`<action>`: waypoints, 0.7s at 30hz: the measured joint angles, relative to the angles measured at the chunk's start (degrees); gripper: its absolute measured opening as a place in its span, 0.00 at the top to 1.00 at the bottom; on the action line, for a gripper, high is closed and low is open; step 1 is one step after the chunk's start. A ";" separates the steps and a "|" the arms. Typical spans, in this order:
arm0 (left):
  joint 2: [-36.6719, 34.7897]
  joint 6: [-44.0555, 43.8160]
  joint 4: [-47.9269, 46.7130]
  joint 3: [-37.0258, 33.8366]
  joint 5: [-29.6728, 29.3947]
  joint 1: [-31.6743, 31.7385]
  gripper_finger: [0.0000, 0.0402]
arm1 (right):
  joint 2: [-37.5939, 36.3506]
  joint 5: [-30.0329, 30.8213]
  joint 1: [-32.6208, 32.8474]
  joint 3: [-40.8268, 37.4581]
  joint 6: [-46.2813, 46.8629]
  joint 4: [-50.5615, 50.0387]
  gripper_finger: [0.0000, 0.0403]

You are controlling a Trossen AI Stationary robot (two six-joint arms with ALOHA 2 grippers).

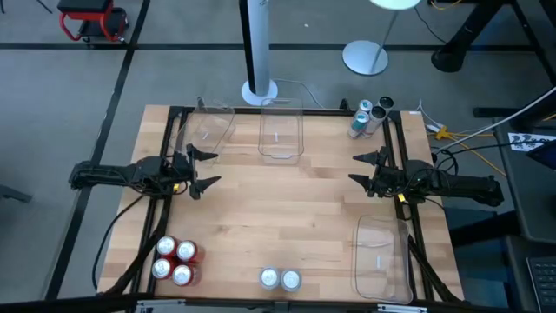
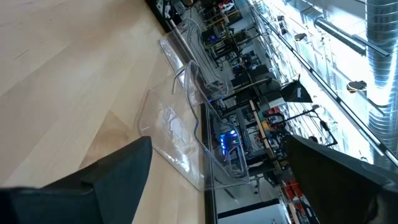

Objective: Sort soda cans

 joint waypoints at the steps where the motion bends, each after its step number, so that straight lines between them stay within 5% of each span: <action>1: -0.01 -0.01 -0.02 0.01 0.01 0.00 0.07 | 0.00 0.01 0.01 0.01 0.00 0.00 0.08; 21: 0.00 -0.25 0.00 -0.01 0.00 -0.01 0.07 | -0.01 0.04 0.01 -0.16 -3.52 1.33 0.08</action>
